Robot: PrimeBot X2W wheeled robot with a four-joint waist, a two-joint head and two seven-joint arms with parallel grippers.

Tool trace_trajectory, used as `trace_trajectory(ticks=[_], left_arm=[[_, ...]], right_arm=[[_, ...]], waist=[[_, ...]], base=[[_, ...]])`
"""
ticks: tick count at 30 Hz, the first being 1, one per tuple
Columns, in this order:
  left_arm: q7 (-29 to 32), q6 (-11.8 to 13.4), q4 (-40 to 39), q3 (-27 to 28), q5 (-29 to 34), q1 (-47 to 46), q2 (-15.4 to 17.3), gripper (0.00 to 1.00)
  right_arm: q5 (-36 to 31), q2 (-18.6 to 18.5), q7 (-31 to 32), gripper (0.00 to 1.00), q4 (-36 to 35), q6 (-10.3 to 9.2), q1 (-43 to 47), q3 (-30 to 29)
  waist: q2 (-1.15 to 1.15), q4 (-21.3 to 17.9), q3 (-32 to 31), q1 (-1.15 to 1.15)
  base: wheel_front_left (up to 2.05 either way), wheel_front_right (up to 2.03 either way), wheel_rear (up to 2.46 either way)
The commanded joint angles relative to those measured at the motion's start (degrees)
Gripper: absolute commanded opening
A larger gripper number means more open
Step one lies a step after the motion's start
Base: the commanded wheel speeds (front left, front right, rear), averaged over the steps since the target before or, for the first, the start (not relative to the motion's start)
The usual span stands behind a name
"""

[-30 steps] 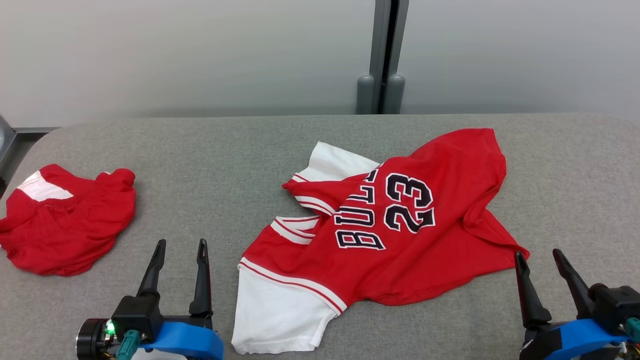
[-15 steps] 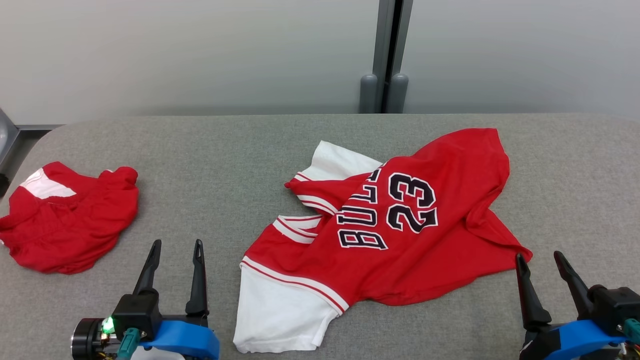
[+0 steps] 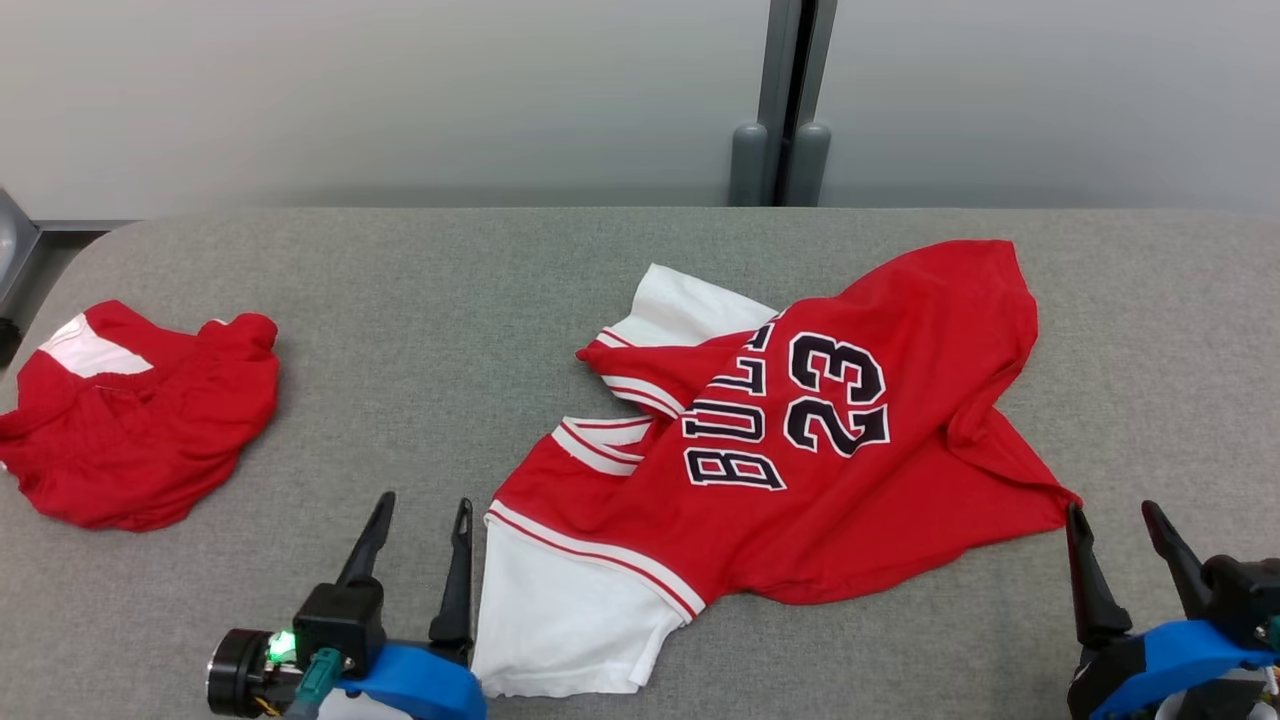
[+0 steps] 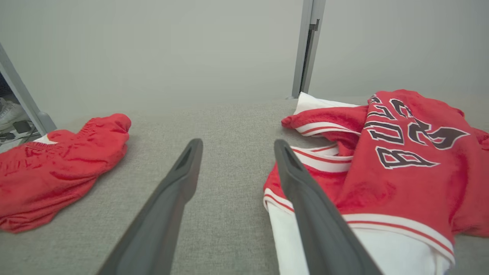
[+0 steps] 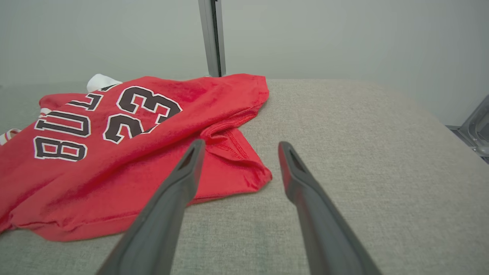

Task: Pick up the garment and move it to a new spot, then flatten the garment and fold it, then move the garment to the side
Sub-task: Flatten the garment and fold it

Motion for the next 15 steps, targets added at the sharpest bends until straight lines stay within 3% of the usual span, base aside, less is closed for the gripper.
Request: trace_trajectory(ticks=[1,15], left_arm=[[0.28,-0.46,0.48,-0.72,0.22,-0.04,0.18,1.00],[8.12,-3.34,0.58,-9.33,-0.05,5.91,2.91,1.00]], right_arm=[[0.09,-0.38,-0.38,1.00,1.16,0.02,-1.20,-0.21],[0.41,-3.94,-3.70,1.00,16.75,0.02,-8.13,-0.62]], waist=[[0.00,0.13,0.30,0.00],[0.00,1.34,2.07,0.00]], base=[[0.00,0.00,0.00],[0.00,0.00,0.00]])
